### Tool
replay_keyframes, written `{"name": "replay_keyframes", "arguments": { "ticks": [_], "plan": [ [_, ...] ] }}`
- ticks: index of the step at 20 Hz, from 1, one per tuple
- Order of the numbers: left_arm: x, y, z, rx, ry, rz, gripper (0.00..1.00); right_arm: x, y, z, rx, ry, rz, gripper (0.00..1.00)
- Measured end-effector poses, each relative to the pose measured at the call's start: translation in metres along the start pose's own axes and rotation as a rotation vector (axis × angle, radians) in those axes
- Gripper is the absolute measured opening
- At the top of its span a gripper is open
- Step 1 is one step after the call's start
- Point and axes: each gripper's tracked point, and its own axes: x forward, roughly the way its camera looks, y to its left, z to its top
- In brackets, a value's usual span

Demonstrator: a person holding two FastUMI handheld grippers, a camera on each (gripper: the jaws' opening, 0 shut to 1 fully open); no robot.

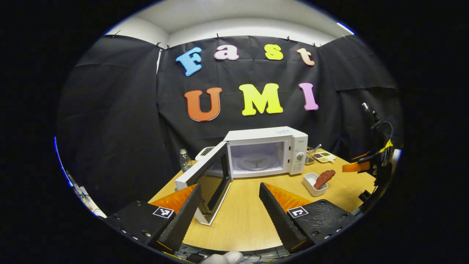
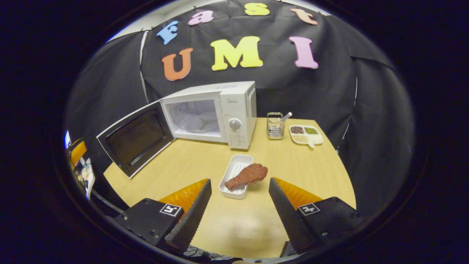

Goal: Open the microwave oven with the left hand, put the food in, and close the microwave oven.

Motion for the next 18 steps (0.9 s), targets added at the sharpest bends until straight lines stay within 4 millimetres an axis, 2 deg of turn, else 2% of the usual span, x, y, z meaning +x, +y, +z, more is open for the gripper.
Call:
{"name": "replay_keyframes", "arguments": {
  "ticks": [4,5,6,7,9,10,12,13,14,15,16,17,18],
  "plan": [
    [0.013,-0.029,0.024,0.0,0.003,0.031,0.96,0.054,-0.029,0.002,0.038,0.064,0.065,1.0],
    [0.018,-0.033,0.029,-0.001,0.0,0.049,0.97,0.068,-0.032,0.0,0.052,0.094,0.1,0.88],
    [0.022,-0.038,0.035,-0.005,-0.001,0.064,0.97,0.082,-0.03,-0.001,0.072,0.125,0.139,0.84],
    [0.026,-0.042,0.04,-0.007,-0.002,0.088,0.97,0.093,-0.031,-0.003,0.09,0.164,0.173,0.96],
    [0.034,-0.046,0.05,-0.006,-0.003,0.136,0.97,0.11,-0.03,-0.006,0.113,0.226,0.235,0.91],
    [0.037,-0.05,0.056,-0.004,-0.005,0.153,0.97,0.117,-0.03,-0.01,0.125,0.253,0.257,0.86],
    [0.041,-0.056,0.063,-0.002,-0.006,0.18,0.97,0.129,-0.03,-0.008,0.168,0.288,0.293,0.47],
    [0.041,-0.059,0.065,-0.001,-0.004,0.188,0.96,0.131,-0.028,-0.006,0.199,0.304,0.317,0.4],
    [0.043,-0.061,0.066,0.002,0.0,0.197,0.96,0.133,-0.027,-0.005,0.229,0.317,0.325,0.26],
    [0.044,-0.062,0.068,0.006,0.0,0.204,0.96,0.132,-0.026,-0.003,0.253,0.326,0.346,0.26],
    [0.044,-0.064,0.07,0.01,0.0,0.21,0.96,0.131,-0.023,-0.002,0.276,0.338,0.367,0.31],
    [0.045,-0.065,0.071,0.014,0.003,0.213,0.96,0.13,-0.019,0.002,0.295,0.34,0.391,0.2],
    [0.046,-0.066,0.07,0.016,0.005,0.215,0.96,0.127,-0.016,0.004,0.306,0.347,0.41,0.23]
  ]
}}
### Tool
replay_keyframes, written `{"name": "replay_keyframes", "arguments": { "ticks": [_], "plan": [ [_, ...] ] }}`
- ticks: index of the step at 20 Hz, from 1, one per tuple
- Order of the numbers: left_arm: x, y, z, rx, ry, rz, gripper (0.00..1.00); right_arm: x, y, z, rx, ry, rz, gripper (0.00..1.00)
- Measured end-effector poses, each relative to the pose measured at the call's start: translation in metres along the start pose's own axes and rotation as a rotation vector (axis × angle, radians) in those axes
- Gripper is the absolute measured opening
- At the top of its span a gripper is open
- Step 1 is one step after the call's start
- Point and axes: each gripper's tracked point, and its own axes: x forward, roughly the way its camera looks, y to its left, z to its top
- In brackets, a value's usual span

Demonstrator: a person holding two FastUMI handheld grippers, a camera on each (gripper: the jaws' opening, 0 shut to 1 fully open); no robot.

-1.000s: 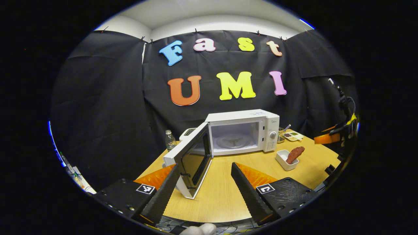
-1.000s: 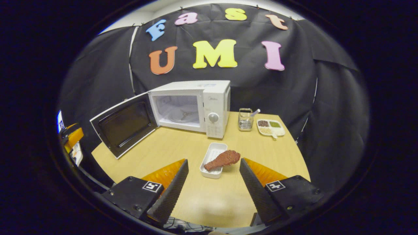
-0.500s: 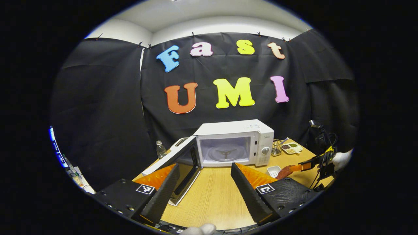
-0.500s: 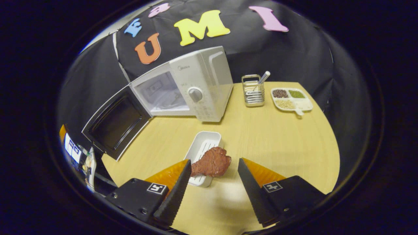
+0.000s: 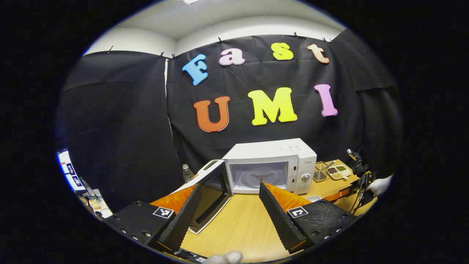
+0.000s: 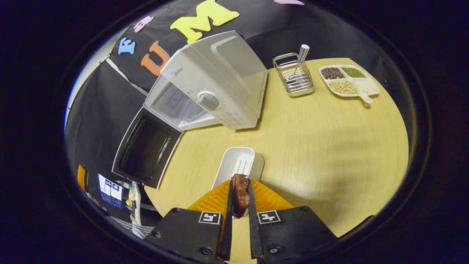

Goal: Open the microwave oven with the left hand, put the food in, and close the microwave oven.

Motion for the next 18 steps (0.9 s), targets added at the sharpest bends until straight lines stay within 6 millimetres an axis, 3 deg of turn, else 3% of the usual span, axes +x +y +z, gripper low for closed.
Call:
{"name": "replay_keyframes", "arguments": {
  "ticks": [2,3,4,5,6,7,8,13,16,18],
  "plan": [
    [0.003,-0.002,-0.002,0.001,0.006,-0.002,0.96,-0.003,0.006,0.002,-0.012,-0.002,0.008,0.17],
    [0.004,-0.001,-0.002,0.003,0.004,-0.003,0.96,-0.006,0.008,0.003,-0.037,-0.008,0.003,0.07],
    [0.005,0.0,-0.002,0.004,0.0,-0.004,0.96,-0.011,0.012,0.005,-0.057,-0.017,-0.004,0.14],
    [0.005,0.002,-0.002,0.004,-0.003,-0.009,0.97,-0.015,0.015,0.009,-0.079,-0.028,-0.008,0.05],
    [0.005,0.003,-0.002,0.003,-0.007,-0.013,0.97,-0.022,0.02,0.011,-0.097,-0.039,-0.013,0.05],
    [0.007,0.005,-0.002,0.001,-0.009,-0.021,0.97,-0.029,0.024,0.014,-0.105,-0.055,-0.019,0.05],
    [0.008,0.007,-0.003,-0.003,-0.015,-0.03,0.97,-0.036,0.032,0.017,-0.107,-0.074,-0.02,0.14],
    [0.012,0.028,-0.008,-0.02,-0.029,-0.094,0.96,-0.067,0.077,0.039,-0.04,-0.217,-0.032,0.14],
    [0.013,0.043,-0.014,-0.026,-0.015,-0.144,0.96,-0.066,0.105,0.043,0.034,-0.318,-0.045,0.14],
    [0.013,0.051,-0.02,-0.018,-0.007,-0.19,0.97,-0.052,0.118,0.04,0.099,-0.37,-0.053,0.14]
  ]
}}
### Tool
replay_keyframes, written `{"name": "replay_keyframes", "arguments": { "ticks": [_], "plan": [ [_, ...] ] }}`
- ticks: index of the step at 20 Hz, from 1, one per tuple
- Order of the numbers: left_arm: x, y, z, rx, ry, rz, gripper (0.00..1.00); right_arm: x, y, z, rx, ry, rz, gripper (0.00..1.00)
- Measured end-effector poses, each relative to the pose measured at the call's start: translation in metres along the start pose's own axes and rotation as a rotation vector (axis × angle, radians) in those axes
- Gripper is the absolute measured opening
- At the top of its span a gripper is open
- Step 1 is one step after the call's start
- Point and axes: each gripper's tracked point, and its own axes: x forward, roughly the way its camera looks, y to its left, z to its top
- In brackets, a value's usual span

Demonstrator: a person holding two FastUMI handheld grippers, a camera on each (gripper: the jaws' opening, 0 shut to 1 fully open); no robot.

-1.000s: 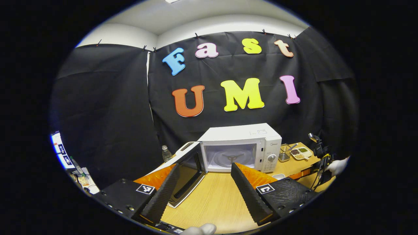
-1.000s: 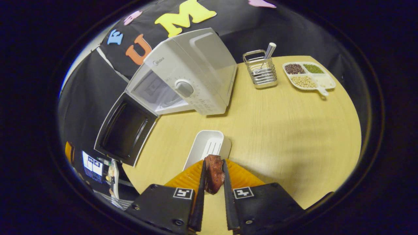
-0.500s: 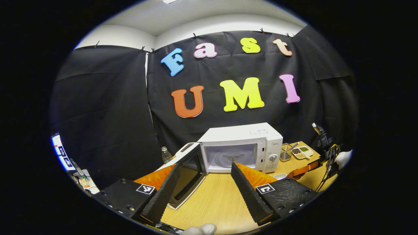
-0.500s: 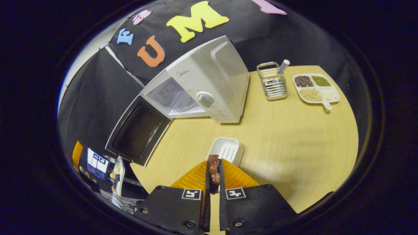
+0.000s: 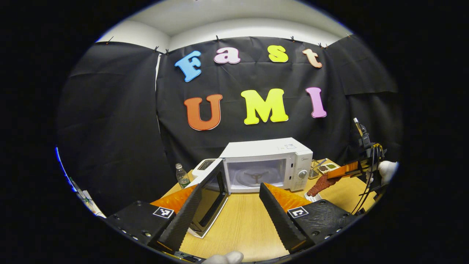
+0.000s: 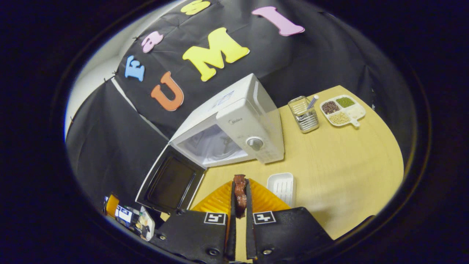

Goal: Open the microwave oven with the left hand, put the food in, and close the microwave oven.

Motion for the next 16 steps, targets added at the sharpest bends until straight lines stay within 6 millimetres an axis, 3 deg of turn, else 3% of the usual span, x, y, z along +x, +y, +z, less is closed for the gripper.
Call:
{"name": "replay_keyframes", "arguments": {
  "ticks": [3,4,5,7,13,16],
  "plan": [
    [-0.004,0.02,-0.004,0.043,-0.004,-0.047,0.97,0.03,0.019,-0.011,0.112,-0.088,-0.021,0.14],
    [-0.004,0.028,-0.004,0.05,-0.012,-0.056,0.97,0.044,0.027,-0.017,0.139,-0.1,-0.023,0.05],
    [-0.005,0.036,-0.006,0.055,-0.016,-0.064,0.96,0.059,0.035,-0.017,0.183,-0.135,-0.02,0.14],
    [-0.006,0.051,-0.014,0.067,0.0,-0.064,0.97,0.09,0.058,-0.012,0.264,-0.211,0.005,0.14],
    [-0.013,0.096,-0.024,0.083,0.031,-0.031,0.97,0.19,0.094,0.014,0.377,-0.372,-0.023,0.12],
    [-0.011,0.115,-0.019,0.076,0.025,0.0,0.96,0.234,0.109,0.026,0.39,-0.409,-0.034,0.12]
  ]
}}
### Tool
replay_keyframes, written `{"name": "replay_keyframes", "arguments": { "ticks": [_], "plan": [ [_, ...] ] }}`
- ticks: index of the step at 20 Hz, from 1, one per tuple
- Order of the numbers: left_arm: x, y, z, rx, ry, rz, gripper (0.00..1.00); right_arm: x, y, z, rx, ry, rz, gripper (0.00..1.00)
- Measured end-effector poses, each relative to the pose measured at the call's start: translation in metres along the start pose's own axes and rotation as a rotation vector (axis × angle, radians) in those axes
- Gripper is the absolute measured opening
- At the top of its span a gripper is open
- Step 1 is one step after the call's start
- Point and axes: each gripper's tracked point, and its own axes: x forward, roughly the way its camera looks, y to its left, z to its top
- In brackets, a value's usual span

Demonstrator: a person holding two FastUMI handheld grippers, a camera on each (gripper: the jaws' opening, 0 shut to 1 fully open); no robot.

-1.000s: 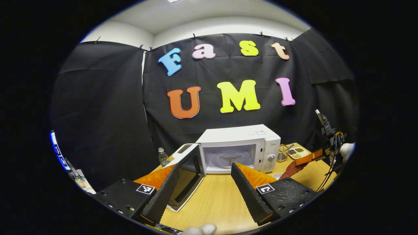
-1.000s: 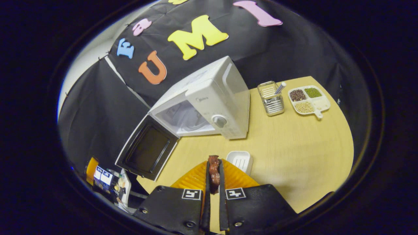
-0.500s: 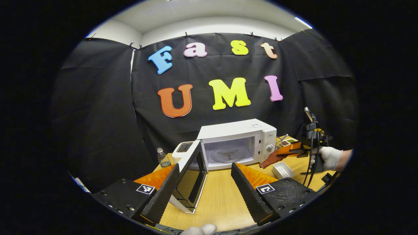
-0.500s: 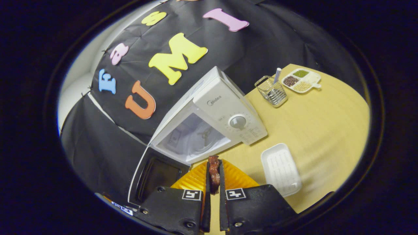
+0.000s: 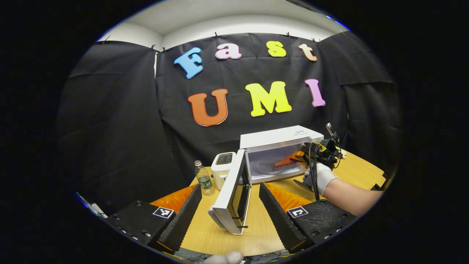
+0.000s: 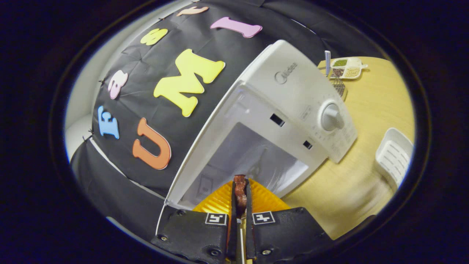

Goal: Open the microwave oven with the left hand, put the food in, and close the microwave oven.

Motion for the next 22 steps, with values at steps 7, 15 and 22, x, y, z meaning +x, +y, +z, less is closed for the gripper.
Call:
{"name": "replay_keyframes", "arguments": {
  "ticks": [7,15,22],
  "plan": [
    [0.001,0.022,-0.012,0.031,-0.001,0.06,0.97,0.068,-0.005,-0.023,-0.08,-0.055,-0.088,0.12],
    [0.001,0.023,-0.021,0.029,0.028,0.07,0.96,0.09,-0.031,-0.035,-0.403,-0.076,-0.184,0.36],
    [0.002,0.021,-0.02,0.019,0.014,0.079,0.96,0.08,-0.038,-0.024,-0.626,-0.063,-0.228,0.92]
  ]
}}
